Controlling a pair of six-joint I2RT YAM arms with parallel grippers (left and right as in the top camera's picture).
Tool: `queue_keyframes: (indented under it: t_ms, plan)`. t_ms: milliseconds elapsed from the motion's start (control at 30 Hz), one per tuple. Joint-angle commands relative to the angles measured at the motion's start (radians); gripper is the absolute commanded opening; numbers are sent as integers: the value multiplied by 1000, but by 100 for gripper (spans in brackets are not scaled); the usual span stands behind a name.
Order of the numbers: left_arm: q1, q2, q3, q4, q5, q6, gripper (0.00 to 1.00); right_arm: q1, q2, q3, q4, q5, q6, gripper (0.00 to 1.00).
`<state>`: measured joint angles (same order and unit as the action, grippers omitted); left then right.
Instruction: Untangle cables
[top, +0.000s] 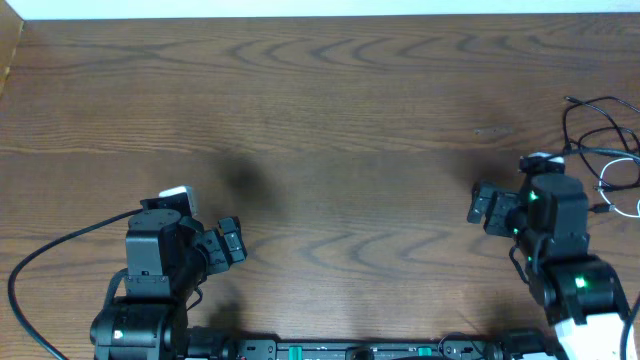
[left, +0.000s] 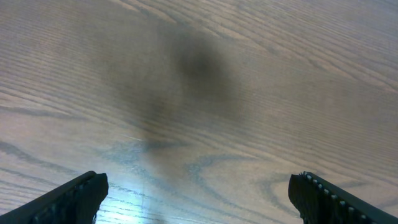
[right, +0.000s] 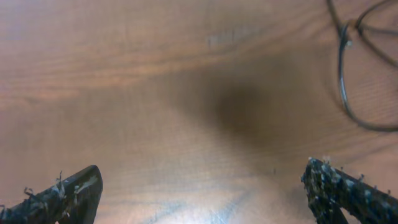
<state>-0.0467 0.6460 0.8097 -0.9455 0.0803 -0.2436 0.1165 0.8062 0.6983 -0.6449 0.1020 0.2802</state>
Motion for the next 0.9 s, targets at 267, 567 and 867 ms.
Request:
queue_keyframes:
  t_ms: [267,567,867]
  plan:
    - [0,0,-9,-3,2,-13,98,0,-450,-256,211,31,-53,99]
    - [0,0,-9,-3,2,-13,98,-63,-734,-478,466,-8,-52,99]
    - [0,0,-9,-3,2,-13,98,-65,-801,-651,729,-11,-53,99]
